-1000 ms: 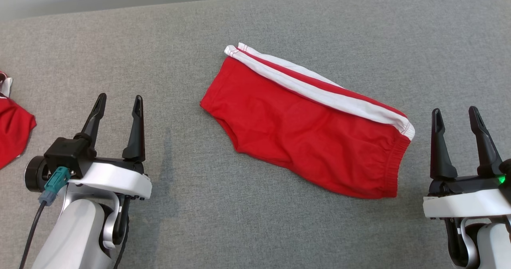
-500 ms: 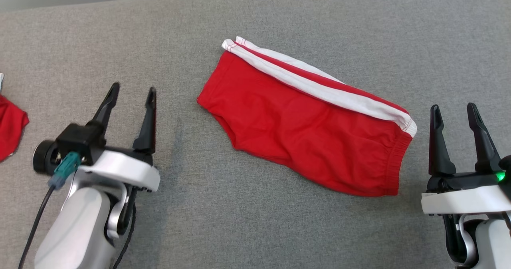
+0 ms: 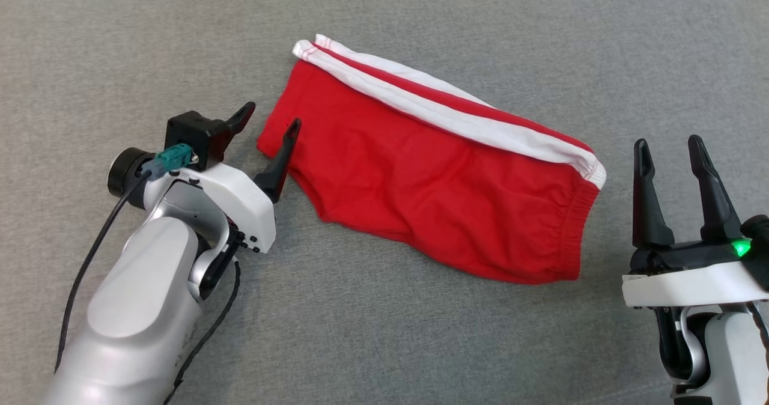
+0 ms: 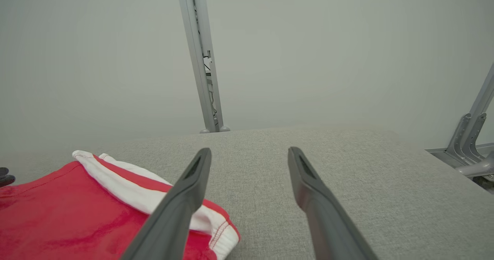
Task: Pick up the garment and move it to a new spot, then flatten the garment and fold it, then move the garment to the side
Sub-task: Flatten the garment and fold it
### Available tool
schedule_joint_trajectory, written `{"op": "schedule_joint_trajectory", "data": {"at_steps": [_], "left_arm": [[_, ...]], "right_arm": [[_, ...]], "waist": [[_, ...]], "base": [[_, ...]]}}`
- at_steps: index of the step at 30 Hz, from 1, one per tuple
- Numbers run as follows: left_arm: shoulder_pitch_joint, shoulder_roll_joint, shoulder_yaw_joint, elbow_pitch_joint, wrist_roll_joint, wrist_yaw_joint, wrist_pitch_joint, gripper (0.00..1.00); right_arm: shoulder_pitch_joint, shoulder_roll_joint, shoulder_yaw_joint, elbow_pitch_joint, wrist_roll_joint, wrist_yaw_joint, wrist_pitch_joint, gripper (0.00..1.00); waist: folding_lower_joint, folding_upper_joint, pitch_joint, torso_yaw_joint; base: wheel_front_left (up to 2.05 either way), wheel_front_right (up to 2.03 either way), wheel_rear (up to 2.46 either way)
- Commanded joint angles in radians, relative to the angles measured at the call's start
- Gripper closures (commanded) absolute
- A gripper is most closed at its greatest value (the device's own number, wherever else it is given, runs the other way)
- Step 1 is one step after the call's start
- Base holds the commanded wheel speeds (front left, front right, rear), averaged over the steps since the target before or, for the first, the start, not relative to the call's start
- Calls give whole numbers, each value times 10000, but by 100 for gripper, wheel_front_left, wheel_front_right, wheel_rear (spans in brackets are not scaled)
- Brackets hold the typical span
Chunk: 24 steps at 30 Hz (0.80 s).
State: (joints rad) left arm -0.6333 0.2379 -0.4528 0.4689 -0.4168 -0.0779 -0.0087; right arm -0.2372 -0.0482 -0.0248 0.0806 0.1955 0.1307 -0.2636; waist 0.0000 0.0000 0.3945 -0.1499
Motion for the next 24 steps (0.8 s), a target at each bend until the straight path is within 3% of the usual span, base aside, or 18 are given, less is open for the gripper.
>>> {"op": "schedule_joint_trajectory", "data": {"at_steps": [1, 13, 14, 15, 16, 24], "left_arm": [[-303, 42, -34, 362, -72, -95, 138, 0], [-888, -203, -656, 2613, -488, -367, 1688, 0], [-889, -219, -685, 2670, -496, -372, 1709, 17], [-889, -219, -685, 2670, -496, -372, 1709, 17], [-915, -235, -647, 2687, -525, -320, 1617, 100], [-467, -316, -182, 2648, -945, 148, 1095, 100]], "right_arm": [[-107, -51, 4, 25, 114, 1, -14, 0], [-134, -50, -6, 135, 310, 1, -12, 0], [-150, -50, 7, 140, 360, 1, -12, 0], [-150, -50, 7, 140, 360, 1, -12, 0], [-156, -50, 11, 151, 346, 1, -12, 0], [-8, -50, -149, 132, 340, 1, -11, 0]], "waist": [[0, 0, 128, -180], [0, 0, 171, -364], [0, 0, 154, -358], [0, 0, 154, -358], [0, 0, 142, -352], [0, 0, -27, -132]], "base": [[0, 0, 0], [0, 0, 0], [0, 0, 0], [0, 0, 0], [0, 0, 0], [0, 0, 0]]}}
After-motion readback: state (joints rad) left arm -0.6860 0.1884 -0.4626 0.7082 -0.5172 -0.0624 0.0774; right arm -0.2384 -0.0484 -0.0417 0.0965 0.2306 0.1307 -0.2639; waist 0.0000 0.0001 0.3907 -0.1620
